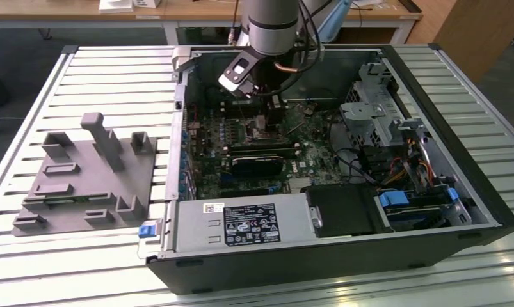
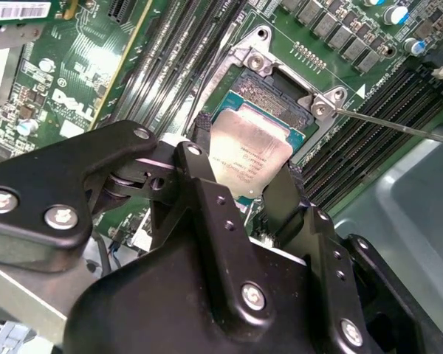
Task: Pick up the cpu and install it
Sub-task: 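Place the cpu into insertion slot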
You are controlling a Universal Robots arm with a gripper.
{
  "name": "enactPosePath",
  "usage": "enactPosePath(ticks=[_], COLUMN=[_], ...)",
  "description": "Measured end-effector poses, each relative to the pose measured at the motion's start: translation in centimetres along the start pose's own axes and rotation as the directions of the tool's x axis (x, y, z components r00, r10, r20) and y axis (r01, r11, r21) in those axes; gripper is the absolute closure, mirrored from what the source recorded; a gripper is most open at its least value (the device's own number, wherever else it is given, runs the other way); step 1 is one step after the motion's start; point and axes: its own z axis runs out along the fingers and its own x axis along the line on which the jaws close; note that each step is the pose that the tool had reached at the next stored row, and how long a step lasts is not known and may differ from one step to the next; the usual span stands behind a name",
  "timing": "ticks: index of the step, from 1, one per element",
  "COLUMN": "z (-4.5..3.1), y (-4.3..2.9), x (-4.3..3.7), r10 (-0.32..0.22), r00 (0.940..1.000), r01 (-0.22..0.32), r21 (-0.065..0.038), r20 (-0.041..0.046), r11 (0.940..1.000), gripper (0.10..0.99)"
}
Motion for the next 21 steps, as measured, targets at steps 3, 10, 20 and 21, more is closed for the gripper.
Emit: enactPosePath(ticks=[3,10,20,21], z=[0.22,0.54,1.32,1.39], y=[-0.01,-0.06,-0.13,-0.14], x=[0.01,0.02,0.10,0.11], r10=[0.001,0.007,0.020,0.020], r00=[1.0000,1.0000,0.9998,0.9998], r01=[-0.001,-0.007,-0.020,-0.020], r21=[0.000,0.000,0.001,0.001], r20=[0.0001,0.0004,0.0009,0.0009], r11=[1.0000,1.0000,0.9998,0.9998], gripper=[0.553,0.553,0.553,0.553])
